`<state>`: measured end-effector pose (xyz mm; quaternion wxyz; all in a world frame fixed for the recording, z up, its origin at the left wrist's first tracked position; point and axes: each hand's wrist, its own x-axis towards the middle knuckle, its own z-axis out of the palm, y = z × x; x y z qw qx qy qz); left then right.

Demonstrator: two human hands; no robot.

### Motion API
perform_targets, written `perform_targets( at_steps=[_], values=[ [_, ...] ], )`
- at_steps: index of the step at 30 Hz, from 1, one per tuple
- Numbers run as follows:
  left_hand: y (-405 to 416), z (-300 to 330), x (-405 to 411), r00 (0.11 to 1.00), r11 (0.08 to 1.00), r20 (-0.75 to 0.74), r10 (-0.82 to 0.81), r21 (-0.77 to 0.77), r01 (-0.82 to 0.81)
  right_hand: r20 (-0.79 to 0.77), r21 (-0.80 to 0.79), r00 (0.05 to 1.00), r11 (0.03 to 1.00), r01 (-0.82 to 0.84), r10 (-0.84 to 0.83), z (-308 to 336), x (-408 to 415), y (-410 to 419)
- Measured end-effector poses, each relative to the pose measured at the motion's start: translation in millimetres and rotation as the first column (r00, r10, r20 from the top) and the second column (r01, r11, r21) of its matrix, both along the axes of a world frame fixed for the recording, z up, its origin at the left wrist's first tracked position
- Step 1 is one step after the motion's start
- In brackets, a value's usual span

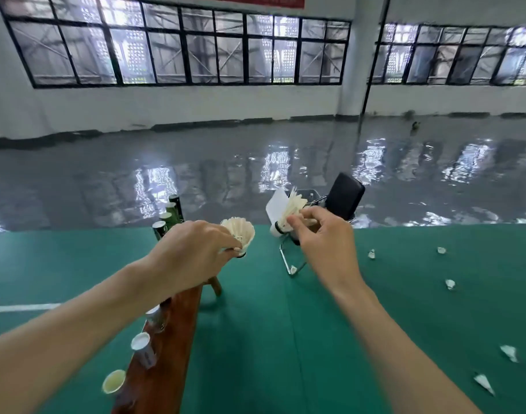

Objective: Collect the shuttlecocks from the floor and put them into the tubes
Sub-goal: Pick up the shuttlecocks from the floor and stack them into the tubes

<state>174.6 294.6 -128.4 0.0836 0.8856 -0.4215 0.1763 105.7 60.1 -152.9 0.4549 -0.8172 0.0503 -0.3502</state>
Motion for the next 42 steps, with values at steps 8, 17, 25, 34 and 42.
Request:
perform_targets(
  at_steps=[8,17,25,34,42],
  values=[
    [9,-38,143,0.985,0.985,-0.024,0.171,-0.021,-0.172,-0.062,-0.038,0.973,0.973,-0.226,0.223,-40,192,-11],
    [14,-66,314,0.783,0.802,-0.177,0.596,0.166,-0.574,-0.079,-0.016,0.876,0.878,-0.479,0.477,-107,415,-58],
    [24,-80,416,0.612,0.654,-0.256,0.749,0.136,-0.744,-0.165,0.133,0.667,0.687,-0.715,0.726,-126,568,-37],
    [70,-148,537,0.56,0.616,-0.287,0.778,0.168,-0.77,-0.275,0.232,0.657,0.711,-0.664,0.702,-166,708,-3],
    [95,-208,636,0.42,0.501,-0.406,0.811,0.115,-0.858,-0.399,0.158,0.57,0.666,-0.729,0.719,-196,825,34]
  ],
)
